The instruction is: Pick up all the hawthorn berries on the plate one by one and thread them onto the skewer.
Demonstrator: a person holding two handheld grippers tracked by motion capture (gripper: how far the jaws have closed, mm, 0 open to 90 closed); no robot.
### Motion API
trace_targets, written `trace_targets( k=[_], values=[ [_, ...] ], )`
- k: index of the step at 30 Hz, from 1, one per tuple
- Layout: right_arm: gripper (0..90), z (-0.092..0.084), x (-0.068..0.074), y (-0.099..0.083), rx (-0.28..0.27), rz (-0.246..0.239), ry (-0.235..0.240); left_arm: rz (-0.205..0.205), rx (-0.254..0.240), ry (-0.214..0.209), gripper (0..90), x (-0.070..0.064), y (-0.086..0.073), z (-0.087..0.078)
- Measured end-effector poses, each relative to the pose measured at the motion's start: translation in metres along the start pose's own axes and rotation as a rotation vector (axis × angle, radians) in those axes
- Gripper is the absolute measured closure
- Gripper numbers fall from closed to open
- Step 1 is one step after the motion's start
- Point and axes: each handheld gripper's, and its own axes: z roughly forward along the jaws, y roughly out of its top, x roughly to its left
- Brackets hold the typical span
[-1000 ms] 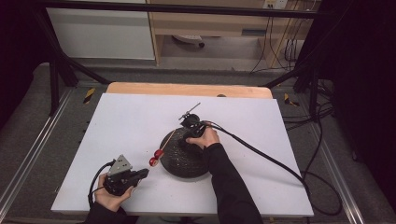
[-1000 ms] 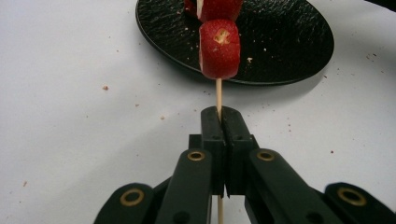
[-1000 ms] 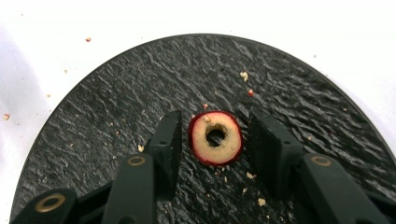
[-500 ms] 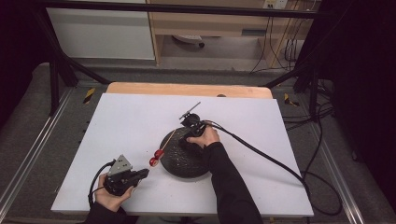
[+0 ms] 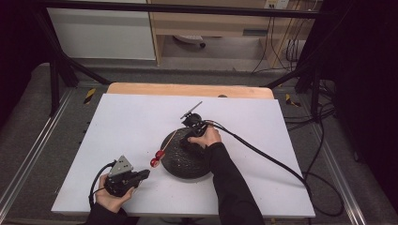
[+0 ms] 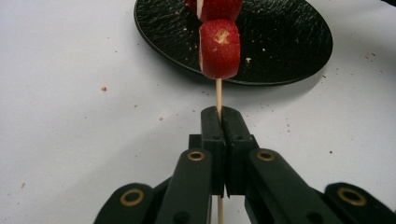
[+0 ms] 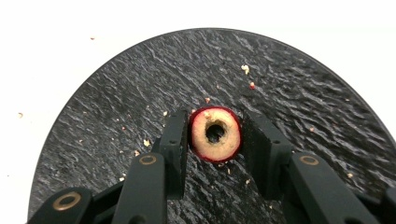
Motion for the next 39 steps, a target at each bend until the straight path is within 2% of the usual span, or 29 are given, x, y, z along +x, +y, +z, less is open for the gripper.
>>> trace_targets(
  k=[19,31,39],
  values=[
    [62.7,-0.027,0.011,-0.005,-0.036,0.016,-0.011,0.002,-0.004,0.001,88.5,-0.001,0.0,0.0],
    [62.8,-0.046,0.013,-0.029,-0.14,0.062,0.012,0.002,-0.003,0.002,88.5,-0.002,0.0,0.0],
    [62.8,-0.054,0.019,-0.048,-0.251,0.083,0.048,0.002,-0.005,-0.002,88.5,-0.002,0.0,0.0]
  ],
)
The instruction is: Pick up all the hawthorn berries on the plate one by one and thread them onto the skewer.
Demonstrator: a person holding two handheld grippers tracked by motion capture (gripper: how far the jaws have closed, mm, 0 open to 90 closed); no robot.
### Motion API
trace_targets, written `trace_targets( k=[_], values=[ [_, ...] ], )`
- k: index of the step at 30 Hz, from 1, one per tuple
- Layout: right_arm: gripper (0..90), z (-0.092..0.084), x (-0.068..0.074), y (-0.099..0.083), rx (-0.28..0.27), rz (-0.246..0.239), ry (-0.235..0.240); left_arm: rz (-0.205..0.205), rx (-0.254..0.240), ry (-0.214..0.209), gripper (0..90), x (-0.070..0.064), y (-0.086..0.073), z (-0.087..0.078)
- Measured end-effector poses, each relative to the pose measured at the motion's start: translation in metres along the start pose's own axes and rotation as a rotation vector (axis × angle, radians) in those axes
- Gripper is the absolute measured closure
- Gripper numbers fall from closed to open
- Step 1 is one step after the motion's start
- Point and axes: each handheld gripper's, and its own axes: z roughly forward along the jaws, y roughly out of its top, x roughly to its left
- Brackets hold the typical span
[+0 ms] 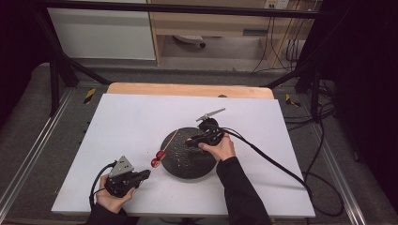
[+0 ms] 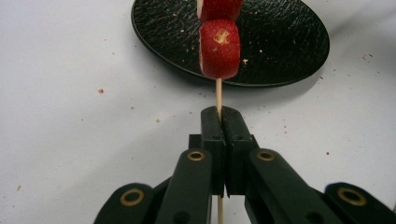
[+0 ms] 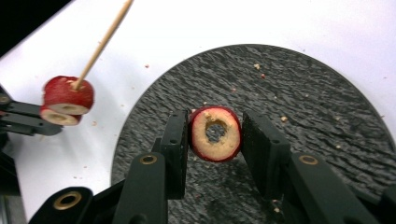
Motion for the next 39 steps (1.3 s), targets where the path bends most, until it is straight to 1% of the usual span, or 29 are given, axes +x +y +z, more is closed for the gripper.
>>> trace_targets(
  k=[2,7,8,9,12,16,20,21,22,23,24,34,36,39],
  values=[
    [62.9,-0.002,0.001,-0.005,-0.02,-0.001,0.002,0.001,0.0,-0.001,88.5,0.0,0.0,0.0],
    [62.9,-0.007,0.002,-0.016,-0.078,0.03,0.021,0.003,0.0,-0.001,88.5,-0.001,0.0,0.0],
    [62.9,-0.007,0.002,-0.016,-0.078,0.03,0.021,0.003,0.0,-0.001,88.5,-0.001,0.0,0.0],
    [62.9,-0.009,0.002,-0.021,-0.101,0.04,0.028,0.002,-0.001,-0.001,88.5,-0.001,0.0,0.0],
    [62.9,-0.011,0.001,-0.028,-0.142,0.059,0.038,0.003,-0.001,-0.002,88.5,-0.001,0.0,0.001],
    [62.9,-0.014,0.0,-0.036,-0.213,0.091,0.053,0.004,-0.001,-0.004,88.5,-0.002,0.001,0.001],
    [62.9,-0.015,0.001,-0.042,-0.266,0.112,0.063,0.003,-0.003,-0.004,88.5,-0.002,0.001,0.001],
    [63.0,-0.016,0.002,-0.043,-0.281,0.112,0.063,0.004,-0.003,-0.005,88.5,-0.002,0.001,0.001],
    [63.0,-0.016,0.002,-0.043,-0.281,0.112,0.063,0.004,-0.003,-0.005,88.5,-0.002,0.001,0.001],
    [62.9,-0.017,0.003,-0.045,-0.305,0.124,0.071,0.004,-0.004,-0.005,88.5,-0.003,0.001,0.001],
    [62.9,-0.017,0.003,-0.045,-0.317,0.13,0.074,0.004,-0.006,-0.006,88.5,-0.003,0.001,0.001],
    [63.0,-0.016,0.008,-0.049,-0.393,0.154,0.086,0.003,-0.01,-0.007,88.5,-0.003,0.001,0.0],
    [63.0,-0.016,0.009,-0.049,-0.413,0.159,0.083,0.005,-0.01,-0.007,88.5,-0.003,0.001,0.0],
    [63.0,-0.016,0.01,-0.048,-0.447,0.17,0.09,0.004,-0.011,-0.008,88.5,-0.003,0.001,0.001]
  ],
)
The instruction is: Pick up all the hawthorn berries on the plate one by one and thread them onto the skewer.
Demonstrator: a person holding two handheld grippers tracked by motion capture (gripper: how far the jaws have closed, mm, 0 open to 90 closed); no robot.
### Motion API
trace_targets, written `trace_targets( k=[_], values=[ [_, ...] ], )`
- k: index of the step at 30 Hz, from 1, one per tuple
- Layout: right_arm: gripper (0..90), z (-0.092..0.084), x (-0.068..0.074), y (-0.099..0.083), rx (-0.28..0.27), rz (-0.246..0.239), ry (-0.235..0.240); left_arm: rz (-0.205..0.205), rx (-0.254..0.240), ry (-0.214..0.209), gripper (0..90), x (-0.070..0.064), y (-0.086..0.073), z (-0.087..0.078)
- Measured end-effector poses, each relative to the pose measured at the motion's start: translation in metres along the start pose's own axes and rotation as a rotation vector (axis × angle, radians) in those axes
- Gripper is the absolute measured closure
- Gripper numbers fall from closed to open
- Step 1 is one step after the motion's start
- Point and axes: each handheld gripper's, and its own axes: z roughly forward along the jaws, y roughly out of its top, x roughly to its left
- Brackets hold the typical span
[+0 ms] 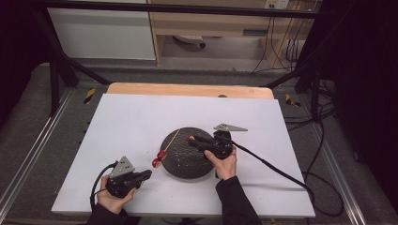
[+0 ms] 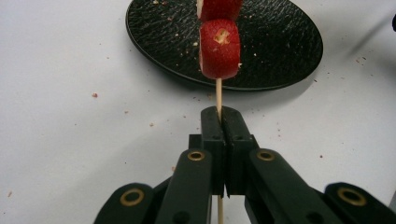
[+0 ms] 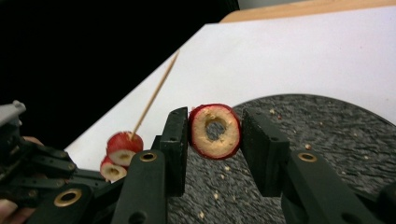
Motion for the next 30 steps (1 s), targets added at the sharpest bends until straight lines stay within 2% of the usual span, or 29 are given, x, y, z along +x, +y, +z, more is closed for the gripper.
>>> trace_targets(
  k=[12,30],
  values=[
    [63.0,-0.0015,-0.0015,-0.002,-0.119,0.046,0.008,-0.002,-0.002,0.0,88.5,-0.0004,0.0001,0.0002],
    [63.1,-0.0037,0.0004,0.0042,-0.265,0.106,0.021,-0.007,-0.009,-0.002,88.5,-0.0014,0.0005,0.0008]
  ],
)
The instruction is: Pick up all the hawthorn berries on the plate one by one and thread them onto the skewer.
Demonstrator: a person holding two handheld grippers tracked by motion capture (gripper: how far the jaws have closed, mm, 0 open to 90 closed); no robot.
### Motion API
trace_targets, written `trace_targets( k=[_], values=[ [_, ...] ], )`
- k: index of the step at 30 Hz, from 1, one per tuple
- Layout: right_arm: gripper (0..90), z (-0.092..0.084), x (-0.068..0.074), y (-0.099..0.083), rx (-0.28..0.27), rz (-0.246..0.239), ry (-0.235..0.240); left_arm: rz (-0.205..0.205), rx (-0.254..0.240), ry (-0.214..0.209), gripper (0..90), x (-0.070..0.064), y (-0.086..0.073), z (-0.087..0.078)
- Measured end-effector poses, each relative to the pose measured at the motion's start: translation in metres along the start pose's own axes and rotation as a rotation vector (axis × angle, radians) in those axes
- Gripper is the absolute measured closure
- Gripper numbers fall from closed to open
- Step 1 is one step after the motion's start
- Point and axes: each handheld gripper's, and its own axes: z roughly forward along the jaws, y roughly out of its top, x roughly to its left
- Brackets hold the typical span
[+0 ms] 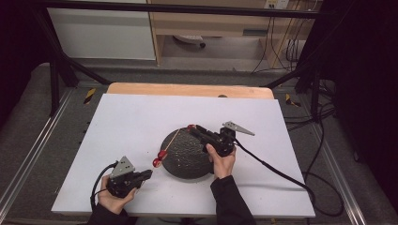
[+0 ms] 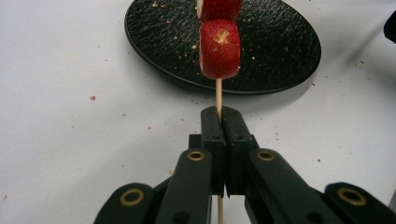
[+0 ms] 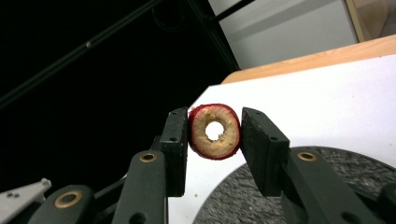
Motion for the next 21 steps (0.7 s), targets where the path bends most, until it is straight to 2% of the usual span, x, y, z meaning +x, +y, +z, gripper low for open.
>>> trace_targets(
  k=[21],
  values=[
    [63.1,0.0087,-0.0045,-0.0014,-0.122,0.087,0.013,-0.01,-0.011,-0.009,88.5,-0.0042,0.0009,0.0033]
  ],
)
